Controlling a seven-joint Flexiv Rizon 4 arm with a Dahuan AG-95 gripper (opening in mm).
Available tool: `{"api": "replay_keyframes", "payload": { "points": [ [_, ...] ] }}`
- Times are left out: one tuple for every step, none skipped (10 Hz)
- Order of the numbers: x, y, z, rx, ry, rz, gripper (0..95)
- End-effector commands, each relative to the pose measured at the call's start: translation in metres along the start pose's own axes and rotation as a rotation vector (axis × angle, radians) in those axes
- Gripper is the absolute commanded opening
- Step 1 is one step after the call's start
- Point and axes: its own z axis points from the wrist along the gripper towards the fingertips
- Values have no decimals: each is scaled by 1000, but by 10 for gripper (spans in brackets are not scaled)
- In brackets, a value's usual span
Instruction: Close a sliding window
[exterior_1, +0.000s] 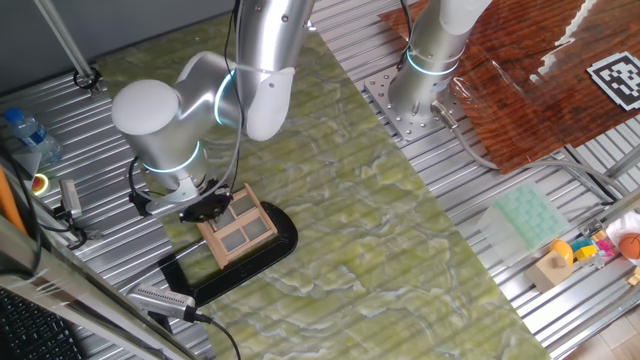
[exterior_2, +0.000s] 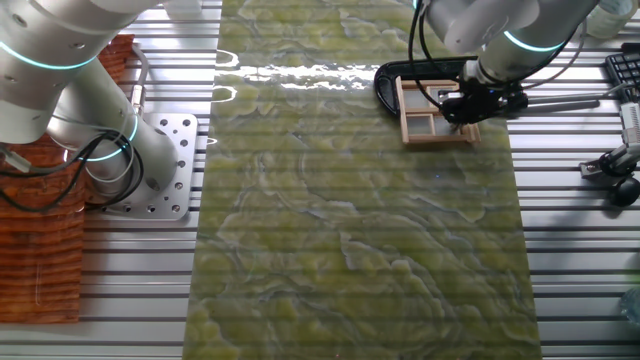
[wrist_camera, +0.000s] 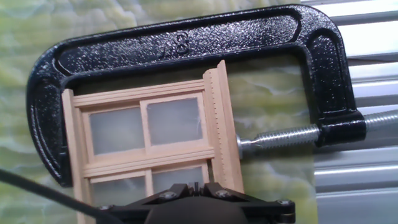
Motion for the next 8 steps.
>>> {"api": "replay_keyframes", "payload": {
  "points": [
    [0,-1,-1,8,3,-2,0],
    [-1,-1,-1,10,4,-3,0],
    [-2,-4,-2,26,5,-8,0],
    [-2,-5,-2,35,5,-10,0],
    [-2,-5,-2,37,4,-12,0],
    [-2,-5,-2,36,2,-13,0],
    [-2,-5,-3,33,2,-9,0],
    [-4,-4,-6,28,2,5,0]
  ]
}}
